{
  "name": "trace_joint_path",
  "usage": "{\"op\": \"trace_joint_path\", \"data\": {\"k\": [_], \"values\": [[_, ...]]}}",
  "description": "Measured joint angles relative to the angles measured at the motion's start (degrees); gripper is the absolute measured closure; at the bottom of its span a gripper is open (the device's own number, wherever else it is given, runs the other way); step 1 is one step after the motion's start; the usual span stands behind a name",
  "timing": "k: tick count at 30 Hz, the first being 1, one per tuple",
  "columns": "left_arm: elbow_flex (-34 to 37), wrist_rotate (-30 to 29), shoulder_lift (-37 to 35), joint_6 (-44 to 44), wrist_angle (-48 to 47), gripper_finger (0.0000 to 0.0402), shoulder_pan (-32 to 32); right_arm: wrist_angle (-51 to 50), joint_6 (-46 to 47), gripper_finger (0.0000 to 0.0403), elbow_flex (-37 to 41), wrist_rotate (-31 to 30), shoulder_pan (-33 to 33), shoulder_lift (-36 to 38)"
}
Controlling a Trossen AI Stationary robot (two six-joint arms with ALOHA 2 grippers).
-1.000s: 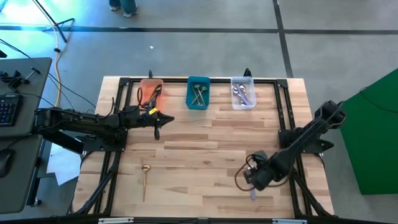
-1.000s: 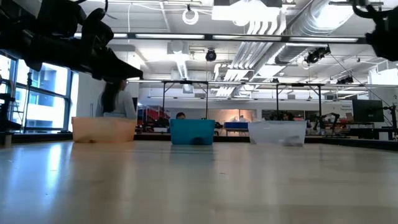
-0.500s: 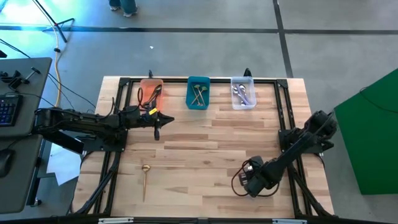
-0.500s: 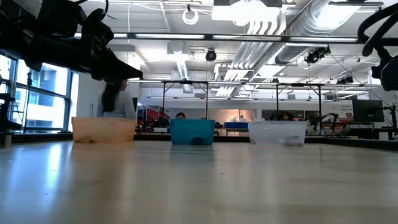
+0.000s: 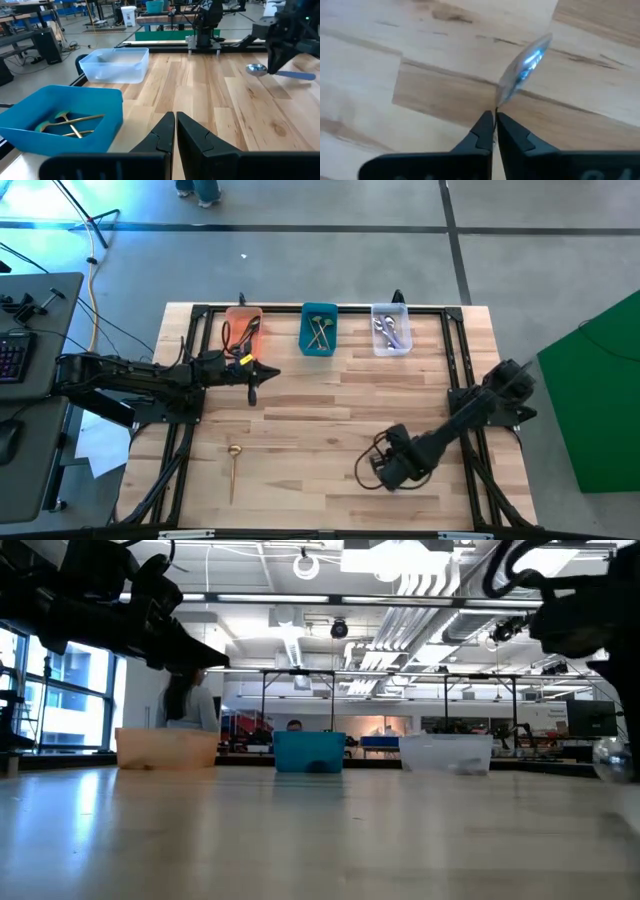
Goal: Sort silverware by color (type)
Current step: Put the purple spoon into the transparent bin
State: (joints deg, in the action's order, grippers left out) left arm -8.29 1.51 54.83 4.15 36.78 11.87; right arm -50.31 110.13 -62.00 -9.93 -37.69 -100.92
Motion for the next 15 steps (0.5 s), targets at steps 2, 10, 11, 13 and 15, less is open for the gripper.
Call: {"op": "trace_joint_path", "data": {"k": [2, 10, 11, 13, 15], "values": [[0.0, 0.0, 0.0, 0.0, -0.1, 0.0392, -0.3, -2.8, -3.8, 0.0394, -1.9, 1.1, 2.3, 0.1], [0.0, 0.0, 0.0, 0.0, 0.7, 0.0392, -1.2, -12.7, -25.4, 0.0402, -6.0, -6.1, 18.4, 7.2], [0.0, 0.0, 0.0, 0.0, 0.7, 0.0392, -1.2, -12.8, -28.2, 0.0402, -6.0, -6.5, 20.6, 8.8], [0.0, 0.0, 0.0, -0.4, 0.5, 0.0392, -1.3, -12.9, -32.5, 0.0402, -6.1, -5.6, 24.4, 11.6], [0.0, 0.0, 0.0, -1.3, 0.0, 0.0392, -1.5, -11.7, -34.3, 0.0402, -6.1, -3.0, 26.2, 13.8]]}}
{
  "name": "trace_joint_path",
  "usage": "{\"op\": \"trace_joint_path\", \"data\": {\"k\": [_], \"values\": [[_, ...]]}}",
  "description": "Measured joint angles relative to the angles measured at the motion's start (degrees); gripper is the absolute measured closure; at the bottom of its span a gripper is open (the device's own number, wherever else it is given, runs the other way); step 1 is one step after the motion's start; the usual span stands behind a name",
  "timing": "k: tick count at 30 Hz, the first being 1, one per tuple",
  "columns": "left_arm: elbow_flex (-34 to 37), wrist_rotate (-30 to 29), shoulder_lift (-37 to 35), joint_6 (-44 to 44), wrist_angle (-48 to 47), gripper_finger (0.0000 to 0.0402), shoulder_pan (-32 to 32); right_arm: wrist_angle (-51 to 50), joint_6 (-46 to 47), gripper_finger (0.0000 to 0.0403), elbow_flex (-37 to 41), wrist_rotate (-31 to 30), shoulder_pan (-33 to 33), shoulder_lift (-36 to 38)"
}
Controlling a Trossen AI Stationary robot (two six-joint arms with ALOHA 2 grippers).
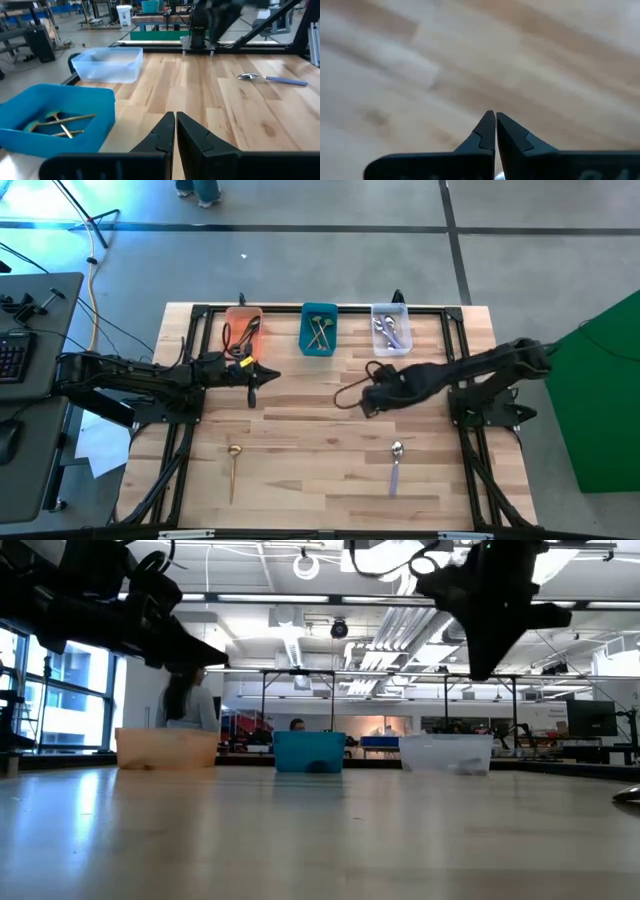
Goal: Sort silverware by color (type)
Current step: Put the purple spoon into the transparent bin
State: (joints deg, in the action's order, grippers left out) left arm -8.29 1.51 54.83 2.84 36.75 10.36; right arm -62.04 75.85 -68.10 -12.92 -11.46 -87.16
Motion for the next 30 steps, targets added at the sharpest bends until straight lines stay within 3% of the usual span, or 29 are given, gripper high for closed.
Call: {"op": "trace_joint_path", "data": {"k": [3, 6, 13, 19, 30], "values": [[0.0, 0.0, 0.0, -1.0, -0.6, 0.0392, -0.3, 1.8, 2.7, 0.0398, 0.0, 4.1, -3.0, 1.3], [0.0, 0.0, 0.0, -0.8, -0.5, 0.0392, -0.3, 2.0, 12.4, 0.0384, 0.0, 4.3, -9.1, 0.5], [0.0, 0.0, 0.0, -0.7, -0.4, 0.0392, -0.3, 5.0, 33.6, 0.0314, 0.0, 7.2, -21.4, -8.4], [0.0, -0.3, 0.0, -0.9, -0.4, 0.0392, -0.3, 5.0, 42.2, 0.0273, 0.0, 8.9, -23.3, -14.5], [0.0, -0.4, 0.0, -2.6, -0.9, 0.0392, -0.3, 5.4, 48.0, 0.0300, 0.0, 10.5, -23.5, -19.6]]}}
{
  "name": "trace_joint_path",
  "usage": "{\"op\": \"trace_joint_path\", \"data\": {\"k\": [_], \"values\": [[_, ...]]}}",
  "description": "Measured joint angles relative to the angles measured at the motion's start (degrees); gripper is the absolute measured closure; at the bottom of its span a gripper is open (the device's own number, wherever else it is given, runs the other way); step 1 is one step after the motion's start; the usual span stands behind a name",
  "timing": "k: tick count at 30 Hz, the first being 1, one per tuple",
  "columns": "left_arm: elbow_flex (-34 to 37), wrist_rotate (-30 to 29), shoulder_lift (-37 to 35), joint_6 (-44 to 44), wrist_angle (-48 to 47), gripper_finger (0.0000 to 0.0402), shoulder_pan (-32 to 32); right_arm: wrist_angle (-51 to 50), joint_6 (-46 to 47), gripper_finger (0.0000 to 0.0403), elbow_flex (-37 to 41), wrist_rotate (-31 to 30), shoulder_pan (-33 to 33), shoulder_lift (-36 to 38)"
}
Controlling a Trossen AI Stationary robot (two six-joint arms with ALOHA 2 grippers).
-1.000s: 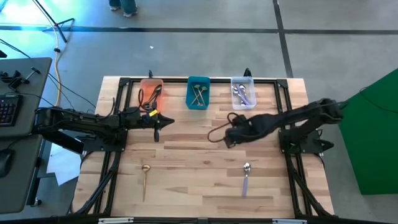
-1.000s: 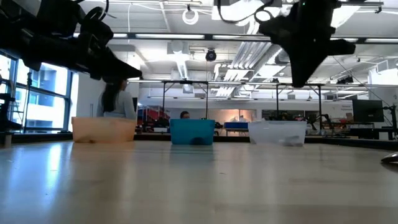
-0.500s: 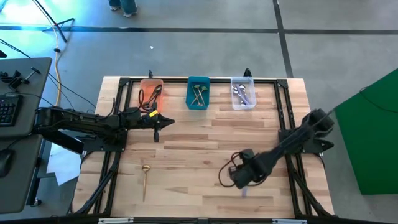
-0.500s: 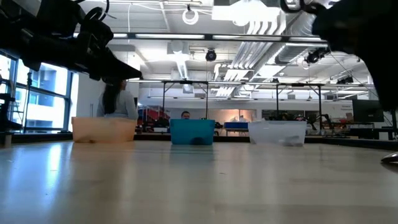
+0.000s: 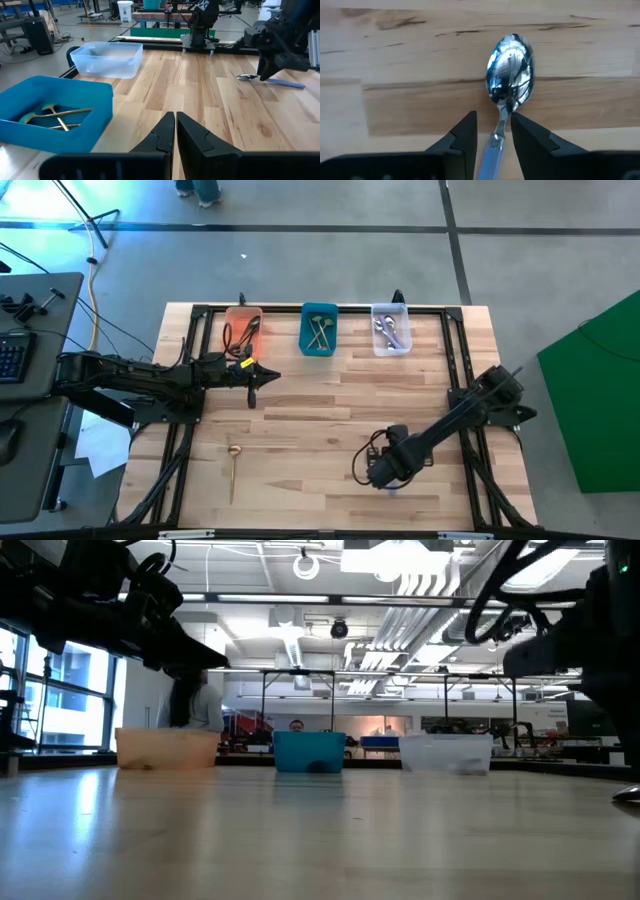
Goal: Sort silverware by color (type)
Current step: Put the purple spoon into the transparent bin
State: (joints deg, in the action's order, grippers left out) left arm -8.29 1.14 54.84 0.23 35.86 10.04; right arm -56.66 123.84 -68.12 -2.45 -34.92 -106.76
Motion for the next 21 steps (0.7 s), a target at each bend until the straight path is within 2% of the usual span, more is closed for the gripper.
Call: {"op": "trace_joint_path", "data": {"k": [9, 14, 21], "values": [[0.0, -0.1, 0.0, -0.2, -0.2, 0.0392, 0.0, 0.1, 2.2, 0.0311, -0.1, -0.3, 0.0, -2.9], [0.0, -0.1, 0.0, -0.2, -0.5, 0.0392, 0.0, -0.1, 1.6, 0.0318, -0.2, -2.9, -0.2, -3.3], [0.0, -0.1, 0.0, -1.0, -0.5, 0.0392, 0.0, -0.3, -4.1, 0.0388, -0.1, -5.3, 0.8, -3.5]]}}
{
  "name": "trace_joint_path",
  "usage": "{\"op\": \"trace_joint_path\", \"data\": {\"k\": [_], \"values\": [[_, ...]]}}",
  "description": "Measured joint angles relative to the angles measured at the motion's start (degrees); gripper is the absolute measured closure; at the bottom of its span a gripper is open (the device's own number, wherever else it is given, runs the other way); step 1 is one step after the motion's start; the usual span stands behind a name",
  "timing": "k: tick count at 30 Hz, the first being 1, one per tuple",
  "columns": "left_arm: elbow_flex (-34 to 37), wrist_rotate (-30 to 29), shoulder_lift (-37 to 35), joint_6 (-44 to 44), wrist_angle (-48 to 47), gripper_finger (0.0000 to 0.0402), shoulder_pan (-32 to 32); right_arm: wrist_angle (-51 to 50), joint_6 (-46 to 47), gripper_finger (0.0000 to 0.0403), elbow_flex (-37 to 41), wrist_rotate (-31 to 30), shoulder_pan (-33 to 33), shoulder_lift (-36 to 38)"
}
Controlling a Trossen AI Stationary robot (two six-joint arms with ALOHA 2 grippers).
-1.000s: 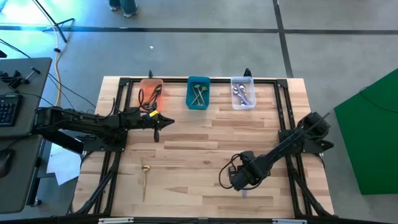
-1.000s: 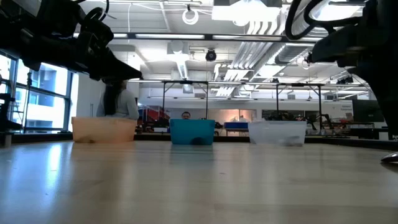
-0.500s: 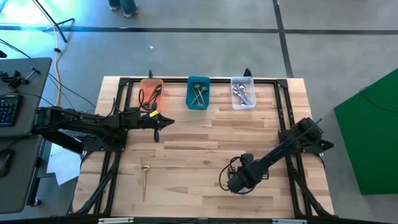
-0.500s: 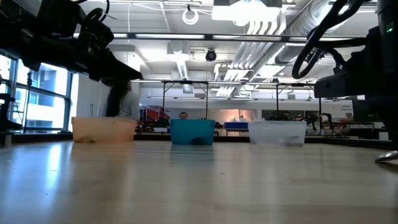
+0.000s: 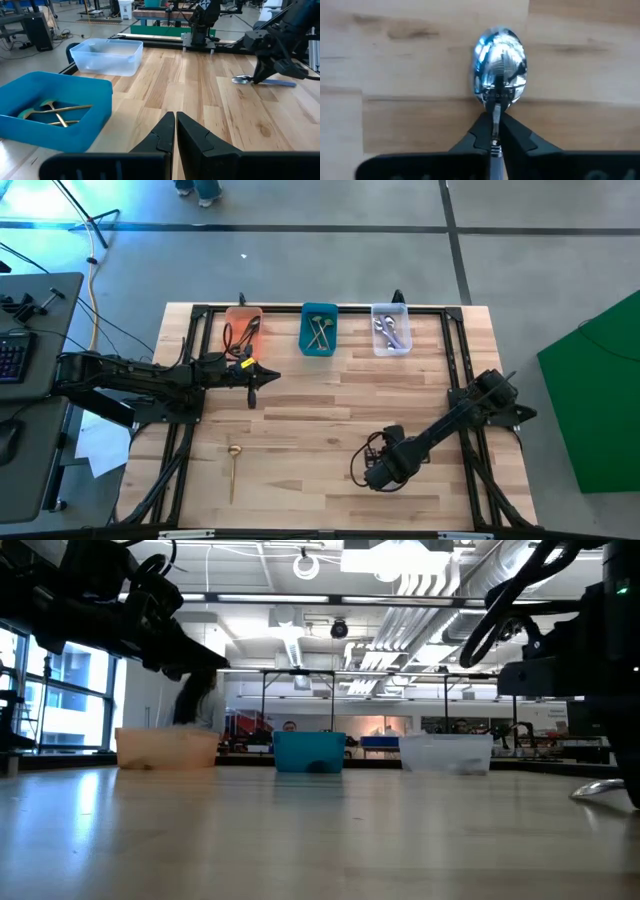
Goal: Sort silverware by color (type)
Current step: Put the purple spoon into the transparent bin
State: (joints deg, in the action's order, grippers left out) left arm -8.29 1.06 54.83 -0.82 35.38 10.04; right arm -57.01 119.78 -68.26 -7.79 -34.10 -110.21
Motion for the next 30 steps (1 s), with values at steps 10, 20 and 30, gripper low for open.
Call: {"op": "trace_joint_path", "data": {"k": [10, 20, 30], "values": [[0.0, -0.2, 0.0, 0.0, 0.0, 0.0392, 0.0, -2.2, -10.8, 0.0399, 0.3, -5.5, 5.1, 3.9], [0.0, -0.3, 0.0, 0.0, -0.4, 0.0392, 0.0, -14.5, -35.3, 0.0401, 0.3, -15.1, 23.6, 18.8], [0.0, -0.3, 0.0, -0.5, -0.8, 0.0392, 0.0, 1.1, -85.1, 0.0400, 0.2, -17.1, 60.7, 26.9]]}}
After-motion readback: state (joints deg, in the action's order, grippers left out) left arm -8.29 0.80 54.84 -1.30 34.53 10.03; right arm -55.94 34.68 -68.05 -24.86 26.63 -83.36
